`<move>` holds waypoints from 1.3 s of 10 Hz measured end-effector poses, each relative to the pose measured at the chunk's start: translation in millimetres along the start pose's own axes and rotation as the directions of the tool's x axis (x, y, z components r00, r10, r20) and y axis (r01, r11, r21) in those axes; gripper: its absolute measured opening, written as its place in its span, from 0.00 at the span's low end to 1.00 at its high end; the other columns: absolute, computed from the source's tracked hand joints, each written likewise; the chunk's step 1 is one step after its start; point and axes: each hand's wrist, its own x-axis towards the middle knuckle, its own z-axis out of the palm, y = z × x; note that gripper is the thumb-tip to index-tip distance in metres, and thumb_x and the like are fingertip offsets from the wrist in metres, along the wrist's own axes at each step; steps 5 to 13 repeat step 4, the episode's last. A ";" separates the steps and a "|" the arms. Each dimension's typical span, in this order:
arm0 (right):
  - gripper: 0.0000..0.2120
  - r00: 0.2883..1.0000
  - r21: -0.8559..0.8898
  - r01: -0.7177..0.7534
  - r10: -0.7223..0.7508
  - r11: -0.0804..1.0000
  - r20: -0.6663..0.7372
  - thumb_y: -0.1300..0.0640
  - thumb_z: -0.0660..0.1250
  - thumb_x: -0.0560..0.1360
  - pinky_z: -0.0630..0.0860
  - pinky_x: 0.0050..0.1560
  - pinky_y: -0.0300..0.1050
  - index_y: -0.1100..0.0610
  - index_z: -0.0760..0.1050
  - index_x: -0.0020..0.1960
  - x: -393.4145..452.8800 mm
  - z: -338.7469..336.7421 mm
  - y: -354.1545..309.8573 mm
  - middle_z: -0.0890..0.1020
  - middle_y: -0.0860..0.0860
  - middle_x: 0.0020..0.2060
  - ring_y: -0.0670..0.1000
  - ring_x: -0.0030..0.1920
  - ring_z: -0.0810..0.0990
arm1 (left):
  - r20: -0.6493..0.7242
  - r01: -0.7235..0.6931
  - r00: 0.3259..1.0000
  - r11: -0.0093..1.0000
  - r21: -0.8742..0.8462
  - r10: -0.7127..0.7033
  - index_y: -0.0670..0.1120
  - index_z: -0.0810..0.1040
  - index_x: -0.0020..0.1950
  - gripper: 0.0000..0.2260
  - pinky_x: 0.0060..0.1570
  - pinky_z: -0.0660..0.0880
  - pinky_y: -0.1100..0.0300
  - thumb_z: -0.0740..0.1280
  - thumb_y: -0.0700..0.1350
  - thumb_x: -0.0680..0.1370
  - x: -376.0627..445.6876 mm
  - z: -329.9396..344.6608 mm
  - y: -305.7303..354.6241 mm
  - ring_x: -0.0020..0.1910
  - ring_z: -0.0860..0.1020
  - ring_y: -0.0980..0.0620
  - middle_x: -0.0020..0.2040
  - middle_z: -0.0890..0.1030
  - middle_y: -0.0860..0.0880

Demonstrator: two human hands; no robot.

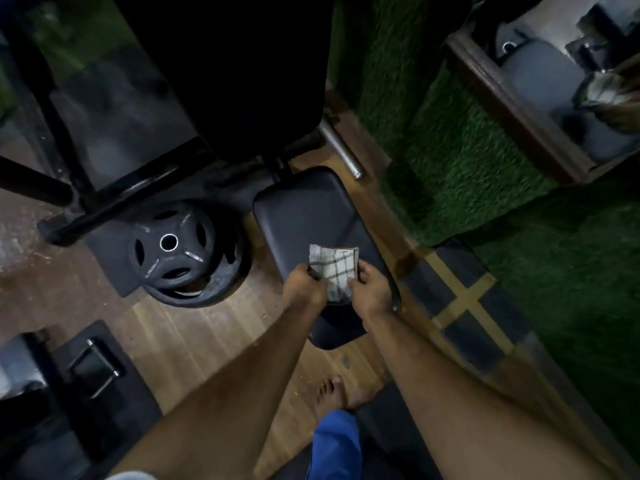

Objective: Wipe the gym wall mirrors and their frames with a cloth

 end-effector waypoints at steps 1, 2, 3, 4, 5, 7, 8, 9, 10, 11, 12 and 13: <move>0.24 0.999 -0.106 0.015 -0.018 0.994 -0.031 0.63 0.68 0.78 0.78 0.66 0.59 0.52 0.76 0.73 22.1 8.4 28.9 0.83 0.53 0.64 0.57 0.65 0.81 | -0.032 -0.011 0.999 0.997 0.076 0.014 0.44 0.76 0.60 0.12 0.46 0.69 0.58 0.69 0.47 0.79 11.0 17.3 -13.8 0.56 0.79 0.41 0.55 0.82 0.45; 0.22 0.995 -0.220 0.078 -0.091 0.972 -0.049 0.62 0.68 0.80 0.76 0.65 0.52 0.55 0.76 0.73 12.1 6.0 20.2 0.83 0.55 0.65 0.58 0.65 0.79 | -0.099 -0.059 0.993 0.994 0.097 0.068 0.44 0.75 0.61 0.17 0.52 0.74 0.51 0.72 0.47 0.76 13.3 26.9 -29.2 0.59 0.78 0.39 0.59 0.80 0.41; 0.19 0.991 -0.313 0.110 -0.129 0.943 -0.041 0.60 0.67 0.81 0.75 0.58 0.49 0.56 0.74 0.72 4.7 5.1 15.3 0.82 0.56 0.64 0.60 0.64 0.79 | -0.203 -0.106 0.970 0.982 0.159 0.138 0.42 0.73 0.62 0.21 0.56 0.73 0.47 0.74 0.48 0.74 1.0 21.9 -36.7 0.60 0.74 0.38 0.60 0.76 0.39; 0.26 0.990 -0.266 -0.039 0.001 0.963 -0.142 0.55 0.69 0.82 0.75 0.62 0.50 0.56 0.67 0.78 -1.4 -0.9 3.2 0.80 0.55 0.68 0.59 0.65 0.79 | -0.258 -0.190 0.935 0.959 0.211 0.242 0.42 0.76 0.57 0.16 0.53 0.73 0.47 0.73 0.49 0.75 -5.8 12.4 -33.7 0.57 0.75 0.38 0.56 0.77 0.39; 0.26 0.990 -0.266 -0.039 0.001 0.963 -0.142 0.55 0.69 0.82 0.75 0.62 0.50 0.56 0.67 0.78 -1.4 -0.9 3.2 0.80 0.55 0.68 0.59 0.65 0.79 | -0.258 -0.190 0.935 0.959 0.211 0.242 0.42 0.76 0.57 0.16 0.53 0.73 0.47 0.73 0.49 0.75 -5.8 12.4 -33.7 0.57 0.75 0.38 0.56 0.77 0.39; 0.26 0.990 -0.266 -0.039 0.001 0.963 -0.142 0.55 0.69 0.82 0.75 0.62 0.50 0.56 0.67 0.78 -1.4 -0.9 3.2 0.80 0.55 0.68 0.59 0.65 0.79 | -0.258 -0.190 0.935 0.959 0.211 0.242 0.42 0.76 0.57 0.16 0.53 0.73 0.47 0.73 0.49 0.75 -5.8 12.4 -33.7 0.57 0.75 0.38 0.56 0.77 0.39; 0.26 0.990 -0.266 -0.039 0.001 0.963 -0.142 0.55 0.69 0.82 0.75 0.62 0.50 0.56 0.67 0.78 -1.4 -0.9 3.2 0.80 0.55 0.68 0.59 0.65 0.79 | -0.258 -0.190 0.935 0.959 0.211 0.242 0.42 0.76 0.57 0.16 0.53 0.73 0.47 0.73 0.49 0.75 -5.8 12.4 -33.7 0.57 0.75 0.38 0.56 0.77 0.39; 0.26 0.990 -0.266 -0.039 0.001 0.963 -0.142 0.55 0.69 0.82 0.75 0.62 0.50 0.56 0.67 0.78 -1.4 -0.9 3.2 0.80 0.55 0.68 0.59 0.65 0.79 | -0.258 -0.190 0.935 0.959 0.211 0.242 0.42 0.76 0.57 0.16 0.53 0.73 0.47 0.73 0.49 0.75 -5.8 12.4 -33.7 0.57 0.75 0.38 0.56 0.77 0.39; 0.26 0.990 -0.266 -0.039 0.001 0.963 -0.142 0.55 0.69 0.82 0.75 0.62 0.50 0.56 0.67 0.78 -1.4 -0.9 3.2 0.80 0.55 0.68 0.59 0.65 0.79 | -0.258 -0.190 0.935 0.959 0.211 0.242 0.42 0.76 0.57 0.16 0.53 0.73 0.47 0.73 0.49 0.75 -5.8 12.4 -33.7 0.57 0.75 0.38 0.56 0.77 0.39; 0.26 0.990 -0.266 -0.039 0.001 0.963 -0.142 0.55 0.69 0.82 0.75 0.62 0.50 0.56 0.67 0.78 -1.4 -0.9 3.2 0.80 0.55 0.68 0.59 0.65 0.79 | -0.258 -0.190 0.935 0.959 0.211 0.242 0.42 0.76 0.57 0.16 0.53 0.73 0.47 0.73 0.49 0.75 -5.8 12.4 -33.7 0.57 0.75 0.38 0.56 0.77 0.39; 0.26 0.990 -0.266 -0.039 0.001 0.963 -0.142 0.55 0.69 0.82 0.75 0.62 0.50 0.56 0.67 0.78 -1.4 -0.9 3.2 0.80 0.55 0.68 0.59 0.65 0.79 | -0.258 -0.190 0.935 0.959 0.211 0.242 0.42 0.76 0.57 0.16 0.53 0.73 0.47 0.73 0.49 0.75 -5.8 12.4 -33.7 0.57 0.75 0.38 0.56 0.77 0.39; 0.26 0.990 -0.266 -0.039 0.001 0.963 -0.142 0.55 0.69 0.82 0.75 0.62 0.50 0.56 0.67 0.78 -1.4 -0.9 3.2 0.80 0.55 0.68 0.59 0.65 0.79 | -0.258 -0.190 0.935 0.959 0.211 0.242 0.42 0.76 0.57 0.16 0.53 0.73 0.47 0.73 0.49 0.75 -5.8 12.4 -33.7 0.57 0.75 0.38 0.56 0.77 0.39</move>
